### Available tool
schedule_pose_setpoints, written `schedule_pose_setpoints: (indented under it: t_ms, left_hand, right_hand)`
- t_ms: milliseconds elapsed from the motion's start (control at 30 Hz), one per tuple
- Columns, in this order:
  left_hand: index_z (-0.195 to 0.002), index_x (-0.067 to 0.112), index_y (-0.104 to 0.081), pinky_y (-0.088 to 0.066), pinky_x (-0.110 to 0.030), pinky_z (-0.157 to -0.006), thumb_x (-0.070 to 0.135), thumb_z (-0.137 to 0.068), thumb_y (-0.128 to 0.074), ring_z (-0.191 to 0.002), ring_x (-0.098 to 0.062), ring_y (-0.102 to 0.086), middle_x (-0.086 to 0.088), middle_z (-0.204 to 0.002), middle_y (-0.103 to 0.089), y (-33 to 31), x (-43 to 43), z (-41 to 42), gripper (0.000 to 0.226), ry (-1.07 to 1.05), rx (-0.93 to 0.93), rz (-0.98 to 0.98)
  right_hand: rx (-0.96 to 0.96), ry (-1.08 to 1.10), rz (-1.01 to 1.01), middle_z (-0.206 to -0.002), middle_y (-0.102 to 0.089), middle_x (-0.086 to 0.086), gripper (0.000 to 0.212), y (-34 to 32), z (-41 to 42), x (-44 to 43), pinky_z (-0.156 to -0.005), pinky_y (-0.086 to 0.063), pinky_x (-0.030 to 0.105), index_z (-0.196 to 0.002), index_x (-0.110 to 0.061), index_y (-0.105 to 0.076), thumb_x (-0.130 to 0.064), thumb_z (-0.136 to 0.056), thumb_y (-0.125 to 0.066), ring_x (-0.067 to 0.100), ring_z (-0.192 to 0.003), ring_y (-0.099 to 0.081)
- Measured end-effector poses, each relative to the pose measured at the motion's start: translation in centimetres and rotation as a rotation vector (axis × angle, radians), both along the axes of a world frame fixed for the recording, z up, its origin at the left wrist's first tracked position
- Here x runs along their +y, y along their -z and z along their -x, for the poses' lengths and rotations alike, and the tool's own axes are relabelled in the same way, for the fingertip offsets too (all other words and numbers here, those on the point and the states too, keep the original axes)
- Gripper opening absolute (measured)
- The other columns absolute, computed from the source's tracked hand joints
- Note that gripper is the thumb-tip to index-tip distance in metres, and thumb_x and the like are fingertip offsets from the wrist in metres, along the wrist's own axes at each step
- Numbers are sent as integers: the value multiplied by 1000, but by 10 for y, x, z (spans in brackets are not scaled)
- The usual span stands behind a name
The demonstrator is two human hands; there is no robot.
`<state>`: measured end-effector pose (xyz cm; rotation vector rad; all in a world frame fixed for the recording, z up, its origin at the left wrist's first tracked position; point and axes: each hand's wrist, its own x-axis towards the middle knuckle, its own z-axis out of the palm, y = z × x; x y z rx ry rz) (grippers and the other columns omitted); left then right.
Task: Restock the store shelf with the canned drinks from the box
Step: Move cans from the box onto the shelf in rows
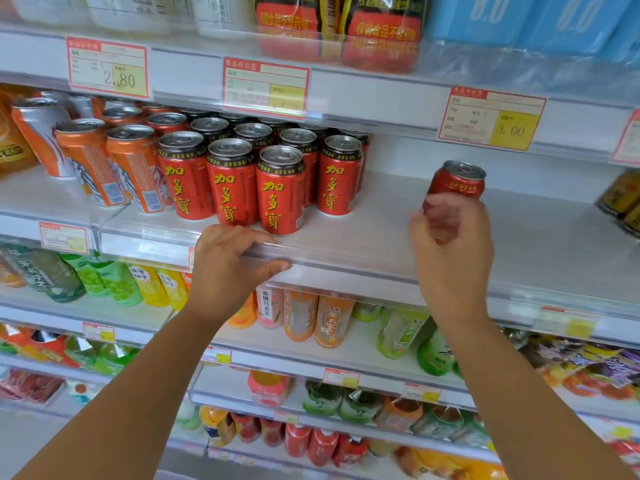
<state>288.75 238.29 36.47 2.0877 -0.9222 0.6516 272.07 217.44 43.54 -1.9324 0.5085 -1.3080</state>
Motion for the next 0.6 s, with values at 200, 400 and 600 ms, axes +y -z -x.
schedule_pose_setpoints:
  t_ms: [200,400,600]
  left_hand:
    - [-89,23,-74,-37,-30,-86,61,-65,-70,-85,-18,-55,14,-80,-59,-3,-1,3,44,-13,-10,-2]
    - [-90,27,-73,-35,-27,-87,66,-65,-65,-89,-15,-53,13,-83,-63,-4,2,3,47,-15,36,-6]
    - [-91,28,-72,-33,-25,-87,66,-65,-66,-90,-18,-55,14,-84,-64,-4,1,3,47,-19,60,-17]
  right_hand:
    - [311,16,-255,-137,-40,1,92,-10,9,-63,-107,-38,37,-148,-22,-22,-17,-76,-79,16,-125,-44]
    - [468,-148,-180,-136,-51,3,84,-14,-23,-57,-93,-41,31,-143,-19,-25,-12,-77,-77,23,-117,-56]
    - [424,-312,-95,-122,-52,-5,88,-2,-58,0,-88,-48,29,-138,-23,-28,-21,-71,-83,14,-105,-58]
